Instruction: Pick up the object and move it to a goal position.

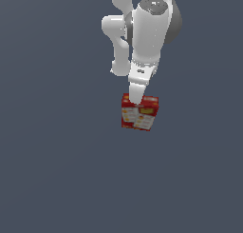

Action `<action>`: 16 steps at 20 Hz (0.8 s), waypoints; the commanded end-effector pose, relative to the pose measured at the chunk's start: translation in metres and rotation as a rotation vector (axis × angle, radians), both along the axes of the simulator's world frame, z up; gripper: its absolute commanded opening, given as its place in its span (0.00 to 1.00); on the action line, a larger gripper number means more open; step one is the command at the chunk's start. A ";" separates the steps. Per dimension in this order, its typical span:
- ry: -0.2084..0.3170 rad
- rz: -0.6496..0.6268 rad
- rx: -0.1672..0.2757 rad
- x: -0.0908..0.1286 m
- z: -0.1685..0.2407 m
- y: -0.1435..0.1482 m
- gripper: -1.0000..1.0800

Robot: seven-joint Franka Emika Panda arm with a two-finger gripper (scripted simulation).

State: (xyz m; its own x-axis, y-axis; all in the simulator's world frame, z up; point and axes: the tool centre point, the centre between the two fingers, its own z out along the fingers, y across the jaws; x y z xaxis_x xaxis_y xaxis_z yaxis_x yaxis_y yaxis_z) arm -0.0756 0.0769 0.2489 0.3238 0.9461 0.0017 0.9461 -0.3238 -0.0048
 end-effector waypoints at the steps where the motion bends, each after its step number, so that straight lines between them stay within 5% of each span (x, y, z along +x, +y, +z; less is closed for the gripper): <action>1: -0.002 0.053 -0.001 -0.001 -0.002 0.002 0.96; 16: -0.004 0.156 -0.003 -0.002 -0.008 0.007 0.96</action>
State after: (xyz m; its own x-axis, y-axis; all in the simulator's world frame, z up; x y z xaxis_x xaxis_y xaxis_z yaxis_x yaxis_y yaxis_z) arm -0.0774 0.0840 0.2419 0.1733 0.9849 0.0001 0.9849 -0.1733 0.0000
